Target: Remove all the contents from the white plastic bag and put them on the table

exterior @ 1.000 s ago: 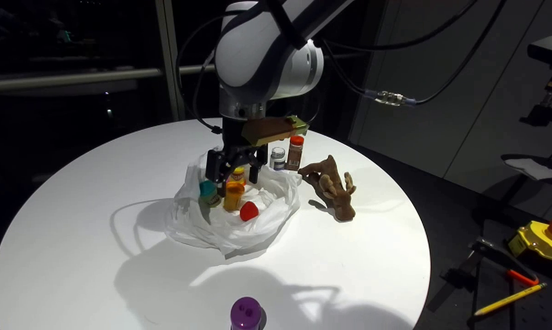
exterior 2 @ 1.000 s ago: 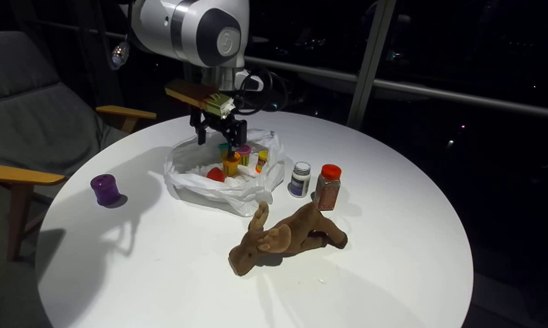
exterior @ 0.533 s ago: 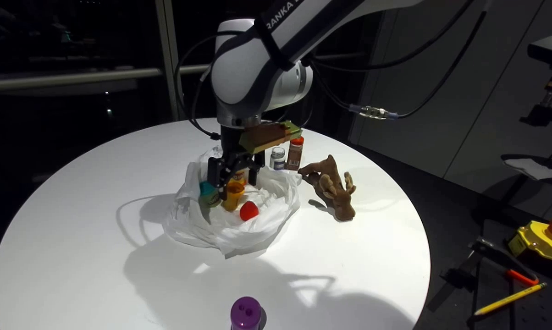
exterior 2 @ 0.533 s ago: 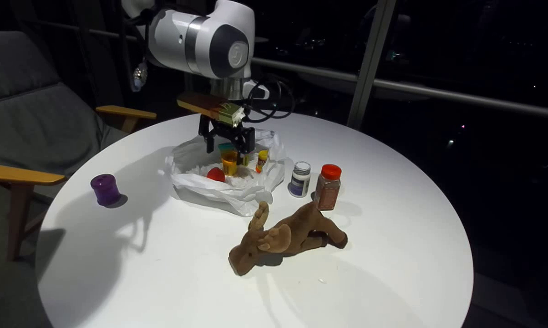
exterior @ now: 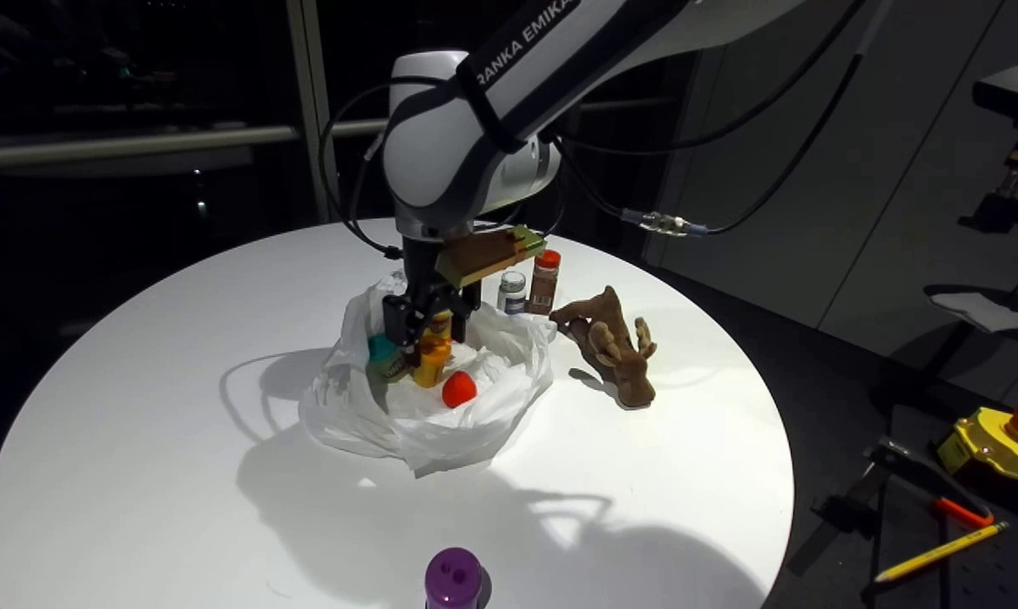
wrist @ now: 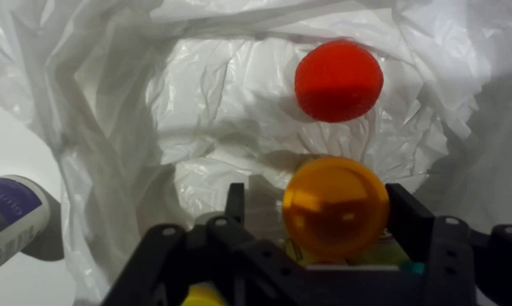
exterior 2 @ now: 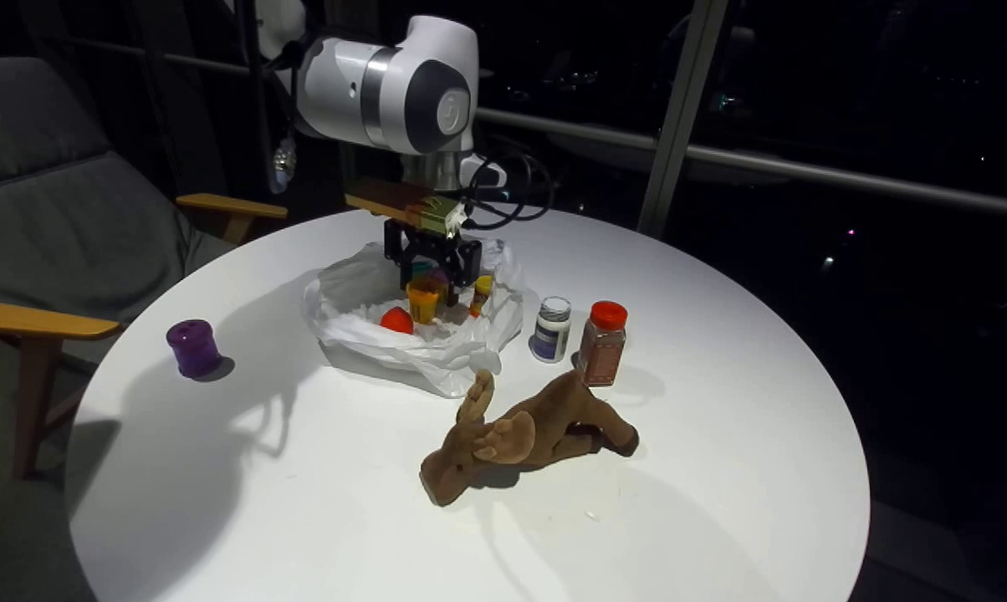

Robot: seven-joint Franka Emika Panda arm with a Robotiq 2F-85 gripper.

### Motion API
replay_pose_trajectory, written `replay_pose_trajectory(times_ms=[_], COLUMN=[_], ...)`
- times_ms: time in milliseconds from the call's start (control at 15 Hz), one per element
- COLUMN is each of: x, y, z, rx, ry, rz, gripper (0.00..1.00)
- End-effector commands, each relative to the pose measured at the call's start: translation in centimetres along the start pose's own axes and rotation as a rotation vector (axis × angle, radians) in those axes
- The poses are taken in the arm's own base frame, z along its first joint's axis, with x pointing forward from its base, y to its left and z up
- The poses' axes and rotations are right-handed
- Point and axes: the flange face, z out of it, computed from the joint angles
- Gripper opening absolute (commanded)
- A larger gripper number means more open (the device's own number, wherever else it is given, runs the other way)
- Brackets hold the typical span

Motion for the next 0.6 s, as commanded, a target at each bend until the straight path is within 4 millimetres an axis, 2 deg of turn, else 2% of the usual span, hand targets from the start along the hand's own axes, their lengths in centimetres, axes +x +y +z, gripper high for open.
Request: replay_pose_trajectory(times_ms=[0,200,400,533], x=[1.4,1.6,0.9,-0.3], y=[-0.1,-0.3,-0.8,-1.3], z=[-0.4,-1.3,-3.3,-5.2], rx=[-0.012,-0.006,-0.011,-0.039], ry=[0.003,0.012,0.022,0.04], rz=[-0.01,-0.009,-0.004,-0.008], gripper=[0.52,0.3,0.28,0.28])
